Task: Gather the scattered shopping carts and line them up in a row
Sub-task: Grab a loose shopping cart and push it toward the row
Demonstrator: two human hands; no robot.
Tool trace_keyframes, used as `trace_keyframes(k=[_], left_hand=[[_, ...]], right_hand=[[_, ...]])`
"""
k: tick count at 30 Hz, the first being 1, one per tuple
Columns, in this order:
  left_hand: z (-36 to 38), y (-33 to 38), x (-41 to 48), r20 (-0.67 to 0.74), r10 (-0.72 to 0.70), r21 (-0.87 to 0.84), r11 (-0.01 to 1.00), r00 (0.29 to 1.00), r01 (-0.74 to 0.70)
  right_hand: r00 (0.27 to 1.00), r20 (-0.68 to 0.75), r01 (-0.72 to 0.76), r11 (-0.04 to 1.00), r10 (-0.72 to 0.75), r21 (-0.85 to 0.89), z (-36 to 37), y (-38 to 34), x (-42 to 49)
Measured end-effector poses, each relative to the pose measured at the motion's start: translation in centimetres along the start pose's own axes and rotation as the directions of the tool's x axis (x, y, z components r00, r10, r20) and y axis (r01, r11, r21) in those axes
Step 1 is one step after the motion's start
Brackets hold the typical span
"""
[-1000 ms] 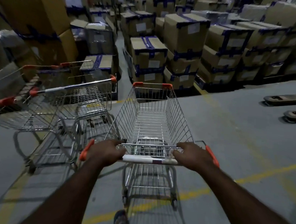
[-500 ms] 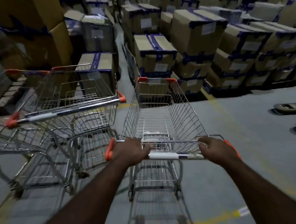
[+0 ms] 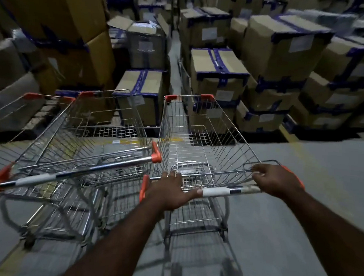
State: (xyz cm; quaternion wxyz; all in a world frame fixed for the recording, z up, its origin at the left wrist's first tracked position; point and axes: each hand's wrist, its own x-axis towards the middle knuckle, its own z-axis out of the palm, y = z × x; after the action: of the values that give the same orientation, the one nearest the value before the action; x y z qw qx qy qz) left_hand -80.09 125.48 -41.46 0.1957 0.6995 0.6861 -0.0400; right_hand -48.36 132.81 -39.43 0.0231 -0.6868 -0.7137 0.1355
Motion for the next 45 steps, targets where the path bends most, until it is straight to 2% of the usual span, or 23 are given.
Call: trace_keyframes(k=[4,9,14,19,28,32,35,37,39,45], left_hand=[[-1.8,0.6,3.8,0.022,-0.051,-0.046,0.998,0.998,0.052],[-1.7,2.2,7.5,-0.018,-0.142,-0.051,0.989,0.990,0.141],[-1.8,4.2,10.1,-0.040,-0.215,-0.082,0.974,0.976,0.212],[-1.8,4.7,11.1,0.007,-0.273,-0.129,0.954,0.962,0.272],[-2.0,5.2,10.0,-0.045,-0.296,-0.189,0.940,0.954,0.282],[-2.6,5.5,8.7,-0.099,-0.260,-0.191,0.952,0.961,0.238],[-3.4,5.2,6.9,-0.169,-0.211,-0.192,0.965,0.963,0.178],[-4.1,4.7,5.5,-0.223,-0.209,-0.201,0.966,0.952,0.165],[-4.6,4.0,3.8,-0.258,-0.215,-0.201,0.966,0.942,0.165],[-4.6,2.1,-4.4,-0.338,-0.232,-0.201,0.965,0.912,0.170]], right_hand=[[0.996,0.034,0.088,0.996,-0.087,-0.023,-1.0,-0.2,6.7],[0.982,0.080,0.177,0.983,-0.174,-0.039,-2.8,0.3,13.0],[0.970,0.123,0.214,0.977,-0.212,-0.001,-3.5,1.1,18.0],[0.966,0.130,0.228,0.974,-0.224,-0.016,-3.7,1.2,19.7],[0.959,0.124,0.264,0.963,-0.256,-0.053,-3.3,1.6,18.9],[0.953,0.111,0.289,0.954,-0.280,-0.075,-3.2,1.7,18.4],[0.948,0.031,0.318,0.939,-0.316,-0.135,-3.5,0.2,16.8],[0.922,-0.027,0.378,0.911,-0.387,-0.166,-3.7,-2.2,15.5],[0.864,-0.046,0.486,0.855,-0.501,-0.183,-3.5,-5.3,13.7],[0.755,0.021,0.649,0.744,-0.655,-0.159,-2.4,-12.3,5.6]])
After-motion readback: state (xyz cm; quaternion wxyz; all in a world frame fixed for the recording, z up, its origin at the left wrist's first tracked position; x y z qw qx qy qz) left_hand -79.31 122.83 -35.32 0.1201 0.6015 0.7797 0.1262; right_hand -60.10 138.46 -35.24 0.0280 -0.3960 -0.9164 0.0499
